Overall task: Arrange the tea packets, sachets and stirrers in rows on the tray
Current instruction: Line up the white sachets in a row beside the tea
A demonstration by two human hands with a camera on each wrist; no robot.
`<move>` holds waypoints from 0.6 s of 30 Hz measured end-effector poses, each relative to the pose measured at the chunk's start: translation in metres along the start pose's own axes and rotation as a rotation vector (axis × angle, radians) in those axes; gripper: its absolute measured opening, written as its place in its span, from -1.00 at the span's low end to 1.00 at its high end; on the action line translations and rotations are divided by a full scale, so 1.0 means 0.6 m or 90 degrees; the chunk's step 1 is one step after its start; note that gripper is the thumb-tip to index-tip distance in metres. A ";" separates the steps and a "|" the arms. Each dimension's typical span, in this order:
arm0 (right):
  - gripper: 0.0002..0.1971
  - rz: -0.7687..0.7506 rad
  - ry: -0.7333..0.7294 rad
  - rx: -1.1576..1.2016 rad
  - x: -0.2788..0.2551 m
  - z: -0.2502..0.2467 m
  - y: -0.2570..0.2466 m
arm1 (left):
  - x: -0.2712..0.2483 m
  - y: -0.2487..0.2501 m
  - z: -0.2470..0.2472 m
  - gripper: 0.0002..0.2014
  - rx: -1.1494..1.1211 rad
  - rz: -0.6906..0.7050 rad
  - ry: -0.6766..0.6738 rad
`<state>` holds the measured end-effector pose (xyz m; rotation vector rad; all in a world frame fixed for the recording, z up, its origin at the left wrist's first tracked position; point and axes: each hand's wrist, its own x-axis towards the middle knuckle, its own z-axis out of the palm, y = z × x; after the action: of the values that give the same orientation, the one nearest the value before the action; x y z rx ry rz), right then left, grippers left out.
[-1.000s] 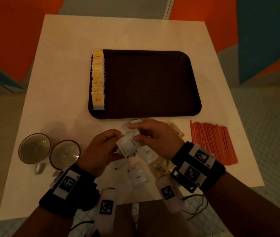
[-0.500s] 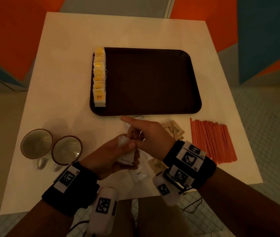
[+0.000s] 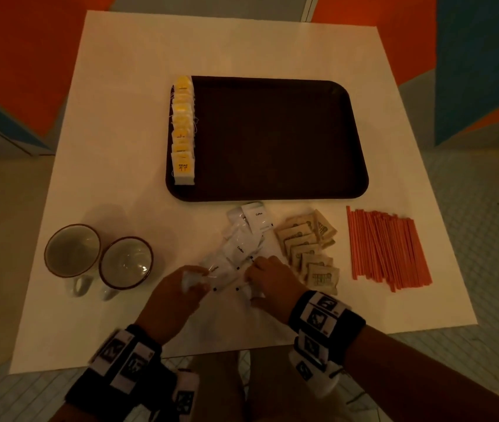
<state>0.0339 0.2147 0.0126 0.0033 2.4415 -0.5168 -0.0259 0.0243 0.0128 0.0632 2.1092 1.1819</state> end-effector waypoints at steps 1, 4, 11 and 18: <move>-0.60 -0.006 -0.015 0.009 0.000 -0.003 0.000 | 0.005 0.005 0.005 -0.83 0.104 0.048 0.024; -0.70 -0.015 0.023 0.077 -0.006 -0.025 -0.002 | 0.021 0.023 0.026 -0.49 0.221 0.096 0.047; -0.67 0.002 0.063 -0.074 0.058 -0.078 0.002 | 0.057 0.013 0.046 -0.62 0.305 0.034 0.042; -0.79 -0.061 0.121 0.021 0.075 -0.078 0.014 | 0.055 -0.008 0.015 -0.78 0.001 0.028 0.107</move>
<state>-0.0283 0.2340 0.0169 -0.0536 2.6281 -0.6245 -0.0438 0.0399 -0.0119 0.0119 2.2652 1.2497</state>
